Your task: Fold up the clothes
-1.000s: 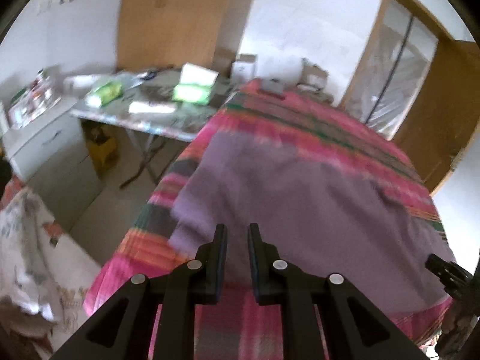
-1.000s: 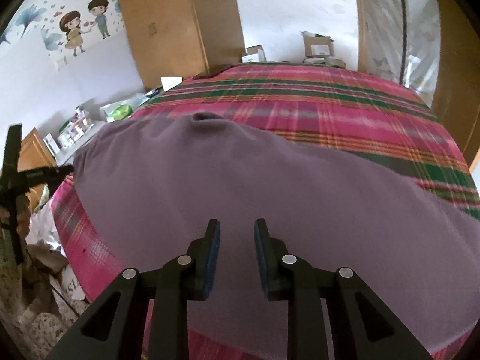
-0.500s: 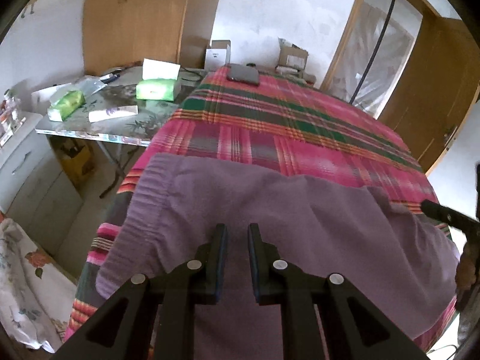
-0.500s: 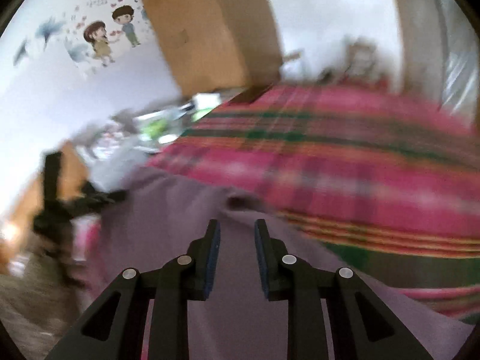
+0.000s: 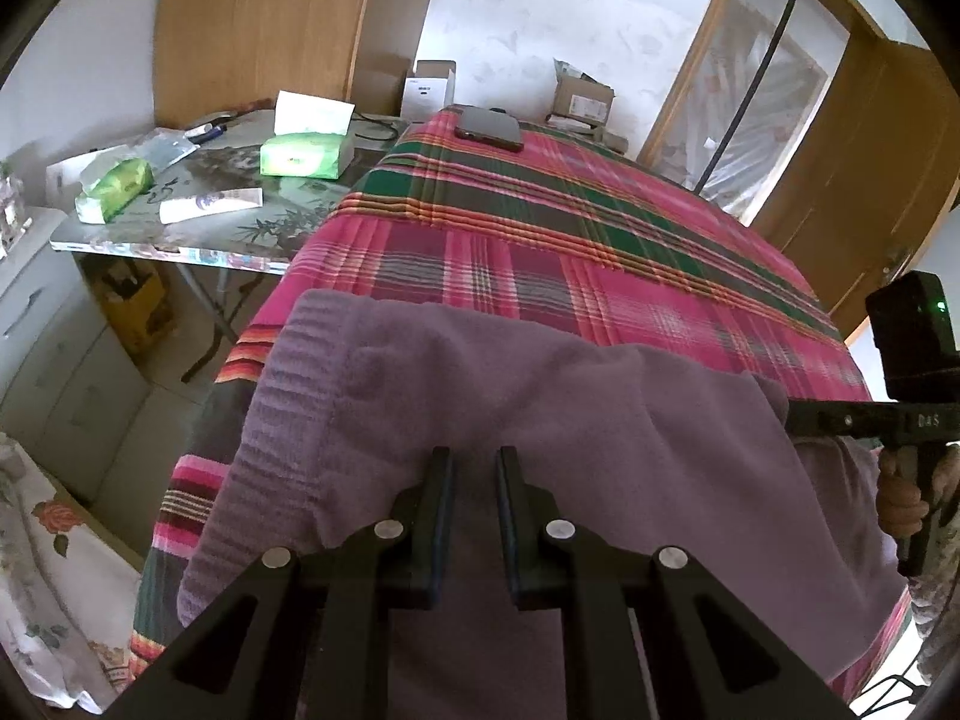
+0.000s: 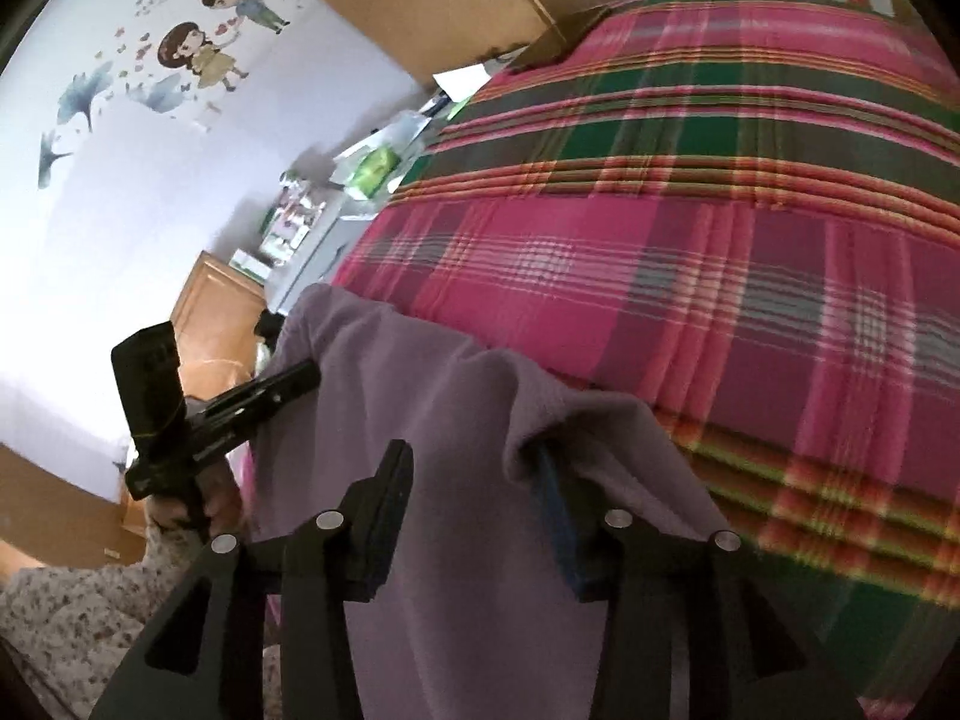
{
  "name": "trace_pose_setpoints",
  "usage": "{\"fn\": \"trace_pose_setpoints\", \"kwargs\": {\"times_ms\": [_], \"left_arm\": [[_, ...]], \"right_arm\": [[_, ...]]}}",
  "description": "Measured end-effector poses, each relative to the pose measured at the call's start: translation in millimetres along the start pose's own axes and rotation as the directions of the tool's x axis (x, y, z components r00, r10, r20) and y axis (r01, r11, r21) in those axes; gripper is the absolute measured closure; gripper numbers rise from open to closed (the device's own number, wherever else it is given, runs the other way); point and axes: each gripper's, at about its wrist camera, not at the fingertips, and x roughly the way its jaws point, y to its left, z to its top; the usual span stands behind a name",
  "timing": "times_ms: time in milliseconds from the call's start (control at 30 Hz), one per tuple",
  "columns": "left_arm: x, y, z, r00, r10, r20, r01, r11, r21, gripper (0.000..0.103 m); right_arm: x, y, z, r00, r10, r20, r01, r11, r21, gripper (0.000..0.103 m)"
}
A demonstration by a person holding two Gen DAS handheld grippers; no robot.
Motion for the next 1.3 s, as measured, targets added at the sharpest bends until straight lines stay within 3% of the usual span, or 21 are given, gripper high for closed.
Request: {"fn": "trace_pose_setpoints", "kwargs": {"times_ms": [200,233,333,467,733,867,967,1133,1300], "left_arm": [[1,2,1,1.000,-0.011,0.004,0.011,1.000,-0.002,0.089],[1,3,1,1.000,-0.014,0.005,0.014,1.000,-0.005,0.089],[1,4,2,1.000,-0.019,0.004,0.019,1.000,-0.013,0.089],[1,5,2,1.000,-0.022,0.004,0.022,1.000,-0.014,0.089],[2,4,2,1.000,-0.013,0.008,0.014,1.000,-0.018,0.089],[3,2,2,1.000,0.001,0.007,-0.001,1.000,-0.015,0.089],[2,0,1,1.000,0.009,0.011,-0.009,1.000,-0.013,0.089],[2,-1,0,1.000,0.016,0.017,-0.016,1.000,-0.021,0.089],[2,-4,-1,0.999,0.035,0.022,-0.035,0.999,-0.016,0.089]], "right_arm": [[-3,-10,11,0.999,0.021,0.024,-0.022,0.999,0.044,0.058],[-4,-13,13,0.999,0.027,0.031,-0.029,0.998,0.056,0.062],[-6,-21,17,0.999,0.024,0.040,-0.027,0.997,0.069,0.087],[-10,-29,25,0.999,0.014,0.047,-0.017,0.998,0.064,0.098],[-2,-37,32,0.999,-0.053,0.009,0.053,0.998,0.039,0.100],[-21,-27,29,0.998,-0.044,0.047,0.044,0.999,-0.009,0.096],[-39,-24,23,0.992,-0.099,0.078,0.103,0.994,-0.039,0.087],[-69,-29,-4,0.971,-0.209,0.111,0.218,0.974,-0.067,0.086],[-71,-26,-28,0.962,-0.259,0.085,0.268,0.955,-0.127,0.086]]}}
